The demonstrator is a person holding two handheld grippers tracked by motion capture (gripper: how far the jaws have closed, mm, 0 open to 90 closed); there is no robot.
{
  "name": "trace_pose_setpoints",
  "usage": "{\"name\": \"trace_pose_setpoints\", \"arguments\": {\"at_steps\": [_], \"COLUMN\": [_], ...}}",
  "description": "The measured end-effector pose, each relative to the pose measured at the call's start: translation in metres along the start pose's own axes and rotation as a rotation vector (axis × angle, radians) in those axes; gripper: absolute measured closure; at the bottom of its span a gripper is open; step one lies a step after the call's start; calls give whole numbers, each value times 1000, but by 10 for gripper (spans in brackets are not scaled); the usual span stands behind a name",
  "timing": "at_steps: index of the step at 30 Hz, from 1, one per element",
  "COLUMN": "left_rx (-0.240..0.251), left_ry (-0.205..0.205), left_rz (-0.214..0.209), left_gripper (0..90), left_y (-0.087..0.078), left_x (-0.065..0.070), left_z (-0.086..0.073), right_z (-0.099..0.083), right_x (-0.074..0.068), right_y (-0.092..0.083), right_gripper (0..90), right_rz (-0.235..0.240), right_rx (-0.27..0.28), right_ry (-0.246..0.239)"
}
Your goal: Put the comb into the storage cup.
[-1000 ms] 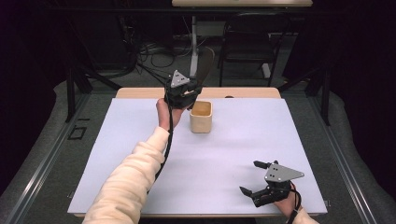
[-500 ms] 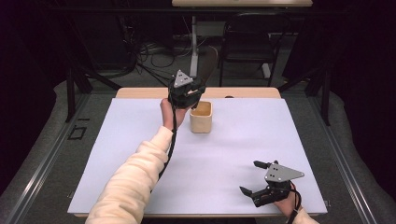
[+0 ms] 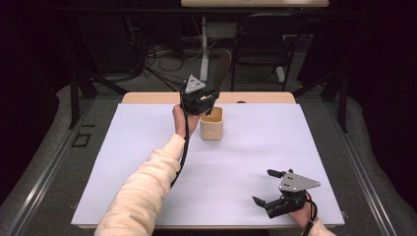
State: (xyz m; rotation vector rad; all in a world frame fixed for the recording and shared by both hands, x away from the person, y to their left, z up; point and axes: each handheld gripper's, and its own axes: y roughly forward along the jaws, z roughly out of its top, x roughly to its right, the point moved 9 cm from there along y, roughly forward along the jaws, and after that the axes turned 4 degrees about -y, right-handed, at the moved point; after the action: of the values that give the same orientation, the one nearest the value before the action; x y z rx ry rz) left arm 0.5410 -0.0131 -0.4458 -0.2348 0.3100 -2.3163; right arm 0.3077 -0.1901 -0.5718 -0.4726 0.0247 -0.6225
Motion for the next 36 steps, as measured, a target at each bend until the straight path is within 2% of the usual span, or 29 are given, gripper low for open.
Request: {"name": "trace_pose_setpoints", "arguments": {"at_steps": [19, 36], "left_rx": [11, 1], "left_ry": [-9, -22], "left_rz": [-23, -19], "left_gripper": [722, 722], "left_y": [8, 15], "left_x": [0, -6], "left_z": [-6, -15], "right_z": [0, 0], "right_x": [0, 0], "right_y": [0, 0], "right_gripper": [0, 0], "right_rz": [0, -2], "right_rx": [3, 3], "right_ry": [1, 2]}}
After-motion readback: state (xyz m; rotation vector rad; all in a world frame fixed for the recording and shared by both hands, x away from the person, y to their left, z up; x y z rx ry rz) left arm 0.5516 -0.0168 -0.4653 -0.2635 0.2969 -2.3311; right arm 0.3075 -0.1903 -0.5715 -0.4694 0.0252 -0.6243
